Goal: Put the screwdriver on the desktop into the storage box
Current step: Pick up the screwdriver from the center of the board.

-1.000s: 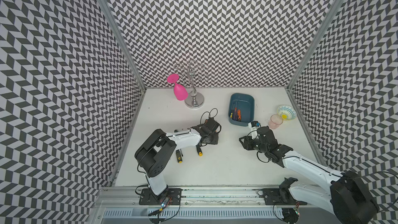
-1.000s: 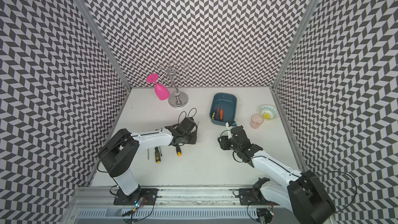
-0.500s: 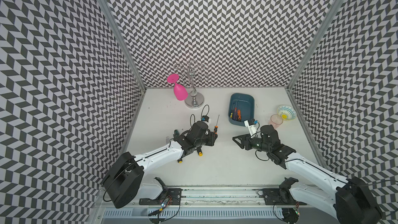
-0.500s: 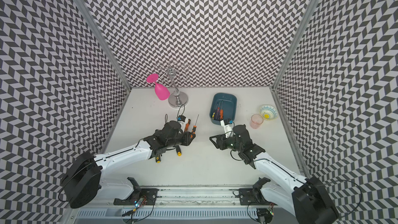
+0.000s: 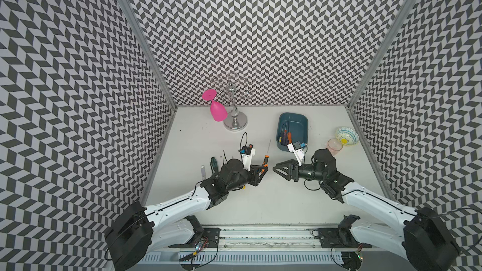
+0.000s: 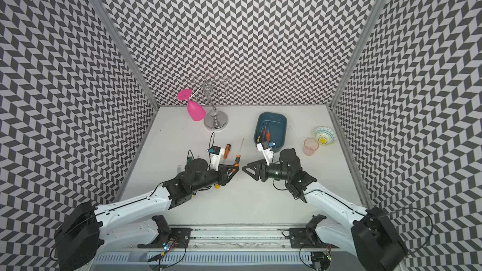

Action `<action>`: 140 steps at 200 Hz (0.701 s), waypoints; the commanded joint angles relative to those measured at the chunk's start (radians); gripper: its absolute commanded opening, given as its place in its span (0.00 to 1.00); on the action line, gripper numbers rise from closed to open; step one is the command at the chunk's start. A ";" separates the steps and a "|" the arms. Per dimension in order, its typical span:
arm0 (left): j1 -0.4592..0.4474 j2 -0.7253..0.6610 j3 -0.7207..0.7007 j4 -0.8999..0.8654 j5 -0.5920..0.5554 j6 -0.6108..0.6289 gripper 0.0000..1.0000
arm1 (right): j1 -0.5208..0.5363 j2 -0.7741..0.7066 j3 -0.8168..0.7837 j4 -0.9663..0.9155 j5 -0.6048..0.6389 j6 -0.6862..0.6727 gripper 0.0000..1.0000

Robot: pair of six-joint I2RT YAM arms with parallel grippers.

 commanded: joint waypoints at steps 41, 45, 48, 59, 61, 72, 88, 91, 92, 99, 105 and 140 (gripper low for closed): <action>-0.061 -0.004 -0.021 0.145 0.017 0.004 0.00 | 0.016 0.045 0.062 0.114 -0.047 0.038 0.54; -0.064 -0.002 -0.019 0.148 0.018 0.006 0.00 | 0.017 0.048 0.064 0.114 -0.047 0.040 0.53; -0.067 -0.002 -0.018 0.151 0.016 0.007 0.00 | 0.016 0.052 0.065 0.114 -0.048 0.040 0.53; -0.077 0.000 -0.018 0.152 0.005 0.008 0.00 | 0.018 0.063 0.071 0.112 -0.047 0.040 0.53; -0.077 0.000 -0.018 0.153 0.003 0.008 0.00 | 0.018 0.064 0.072 0.113 -0.046 0.041 0.53; -0.085 0.000 -0.016 0.156 -0.002 0.009 0.00 | 0.018 0.072 0.073 0.114 -0.048 0.042 0.52; -0.089 0.001 -0.015 0.158 -0.001 0.010 0.00 | 0.020 0.075 0.075 0.120 -0.047 0.045 0.49; -0.090 0.001 -0.015 0.158 -0.001 0.011 0.00 | 0.019 0.076 0.075 0.120 -0.046 0.046 0.49; -0.090 0.001 -0.016 0.158 -0.001 0.011 0.00 | 0.019 0.076 0.074 0.120 -0.046 0.046 0.49; -0.093 0.001 -0.018 0.162 0.000 0.011 0.00 | 0.020 0.077 0.078 0.117 -0.041 0.044 0.49; -0.097 -0.001 -0.019 0.167 -0.002 0.012 0.00 | 0.019 0.079 0.080 0.113 -0.038 0.044 0.49; -0.102 0.000 -0.019 0.162 -0.014 0.014 0.00 | 0.019 0.090 0.088 0.114 -0.035 0.045 0.40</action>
